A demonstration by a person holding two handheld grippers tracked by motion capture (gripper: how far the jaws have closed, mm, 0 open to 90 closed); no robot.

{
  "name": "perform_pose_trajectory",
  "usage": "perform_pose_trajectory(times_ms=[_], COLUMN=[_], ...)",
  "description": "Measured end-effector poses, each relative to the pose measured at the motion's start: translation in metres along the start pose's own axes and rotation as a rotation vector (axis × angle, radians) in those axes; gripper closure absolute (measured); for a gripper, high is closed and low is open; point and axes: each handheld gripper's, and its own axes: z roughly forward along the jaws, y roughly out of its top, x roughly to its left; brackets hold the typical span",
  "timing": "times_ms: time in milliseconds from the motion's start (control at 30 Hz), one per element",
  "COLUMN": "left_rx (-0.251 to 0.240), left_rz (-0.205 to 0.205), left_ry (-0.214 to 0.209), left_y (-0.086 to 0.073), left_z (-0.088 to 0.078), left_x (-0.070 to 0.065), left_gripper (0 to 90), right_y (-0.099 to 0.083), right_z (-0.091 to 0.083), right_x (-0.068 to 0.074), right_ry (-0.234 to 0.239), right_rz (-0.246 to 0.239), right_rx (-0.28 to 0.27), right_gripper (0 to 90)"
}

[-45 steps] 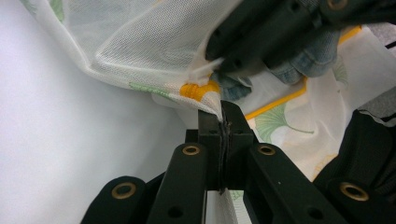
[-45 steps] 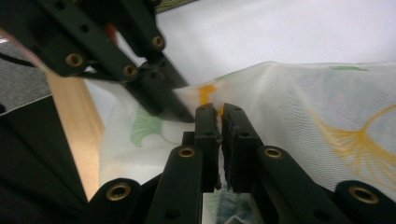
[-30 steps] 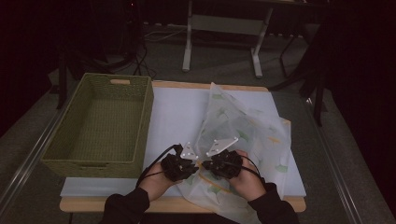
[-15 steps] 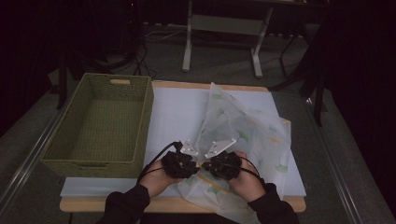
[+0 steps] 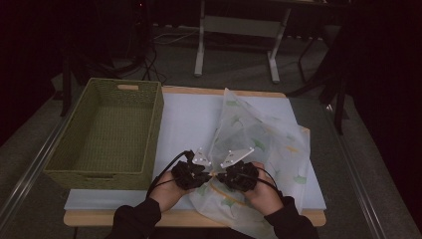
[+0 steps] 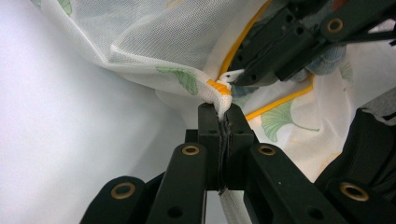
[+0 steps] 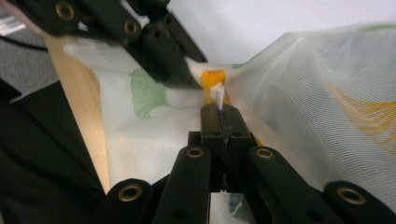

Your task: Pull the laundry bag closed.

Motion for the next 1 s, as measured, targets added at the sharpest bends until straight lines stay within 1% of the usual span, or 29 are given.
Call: perform_pose_trajectory(times_ms=[33, 67, 100, 133, 167, 200, 233, 267, 300, 333, 367, 400, 467, 533, 567, 633, 667, 700, 733, 767, 800, 833, 867, 900, 967, 1000], left_rx=[-0.008, -0.012, -0.015, -0.021, -0.023, -0.032, -0.041, -0.041, -0.05, -0.062, -0.061, -0.059, -0.071, -0.068, -0.066, -0.071, -0.071, -0.095, -0.115, -0.14, -0.142, -0.148, -0.146, -0.141, -0.113, -0.11], left_rz=[0.005, 0.0, 0.007, 0.01, 0.008, 0.005, 0.004, -0.001, -0.009, -0.031, -0.037, -0.026, -0.003, 0.033, 0.033, 0.008, 0.009, 0.005, -0.016, -0.026, -0.028, -0.046, -0.061, -0.065, -0.06, -0.06], left_ry=[0.015, 0.018, 0.018, 0.028, 0.03, 0.022, 0.022, 0.014, -0.008, -0.026, -0.033, -0.024, 0.024, 0.06, 0.058, 0.035, 0.037, 0.038, 0.025, 0.034, 0.031, 0.021, 0.011, 0.012, 0.027, 0.028], left_y=[0.0, 0.0, 0.001, 0.001, 0.002, 0.003, 0.003, 0.003, 0.003, 0.002, 0.003, 0.003, 0.004, 0.005, 0.006, 0.006, 0.006, 0.006, 0.007, 0.009, 0.011, 0.011, 0.01, 0.009, 0.006, 0.004], left_z=[-0.001, -0.001, -0.003, -0.004, -0.005, -0.006, -0.008, -0.008, -0.009, -0.01, -0.01, -0.011, -0.012, -0.013, -0.014, -0.016, -0.017, -0.019, -0.023, -0.028, -0.031, -0.033, -0.032, -0.031, -0.027, -0.026], left_x=[-0.001, -0.001, -0.002, -0.003, -0.004, -0.004, -0.004, -0.004, -0.003, -0.001, 0.0, -0.001, -0.007, -0.013, -0.013, -0.01, -0.009, -0.009, -0.007, -0.005, -0.003, 0.001, 0.004, 0.005, 0.006, 0.007], left_gripper=[88.4, 88.5, 88.5, 88.5, 88.6, 88.6, 88.6, 88.9, 88.9, 88.9, 88.9, 88.9, 89.0, 88.9, 89.0, 88.9, 89.0, 89.0, 89.0, 89.0, 89.0, 89.0, 88.9, 88.9, 88.8, 88.8], right_y=[0.0, -0.001, 0.0, 0.0, -0.001, -0.001, -0.001, -0.002, -0.001, -0.001, -0.001, -0.001, -0.001, 0.0, 0.0, 0.0, 0.0, -0.001, -0.003, -0.003, -0.006, -0.008, -0.01, -0.01, -0.011, -0.012], right_z=[0.001, 0.001, 0.001, 0.001, 0.001, 0.001, 0.002, 0.001, 0.001, 0.001, 0.0, 0.0, 0.0, 0.0, 0.0, -0.002, -0.002, 0.001, 0.006, 0.006, 0.01, 0.012, 0.012, 0.013, 0.014, 0.016], right_x=[0.0, 0.0, 0.001, 0.0, -0.001, -0.003, -0.004, -0.003, -0.003, -0.003, -0.003, -0.004, -0.004, -0.004, -0.004, -0.003, -0.003, -0.002, -0.001, -0.001, 0.001, 0.0, -0.003, -0.003, -0.004, -0.004], right_ry=[-0.002, 0.001, 0.001, -0.002, 0.007, 0.018, 0.024, 0.022, 0.019, 0.019, 0.021, 0.023, 0.024, 0.027, 0.025, 0.029, 0.03, 0.008, 0.012, 0.012, -0.009, -0.007, -0.012, -0.017, -0.02, -0.017], right_rz=[-0.002, 0.002, 0.001, 0.0, 0.01, 0.022, 0.021, 0.024, 0.017, 0.017, 0.018, 0.017, 0.02, 0.017, 0.012, 0.011, 0.007, -0.018, -0.01, -0.01, -0.022, -0.022, -0.002, 0.002, 0.005, -0.002], right_rx=[0.005, 0.003, 0.004, 0.004, -0.006, -0.007, -0.011, -0.021, -0.019, -0.019, -0.023, -0.024, -0.027, -0.023, -0.026, -0.03, -0.023, 0.003, 0.022, 0.022, 0.04, 0.042, 0.035, 0.036, 0.044, 0.055], right_gripper=[90.0, 90.0, 90.0, 90.0, 90.0, 90.0, 90.0, 90.0, 90.0, 90.0, 90.0, 90.0, 90.0, 90.0, 90.0, 90.0, 90.0, 90.0, 90.0, 90.0, 90.0, 90.0, 90.0, 90.0, 90.0, 90.0])
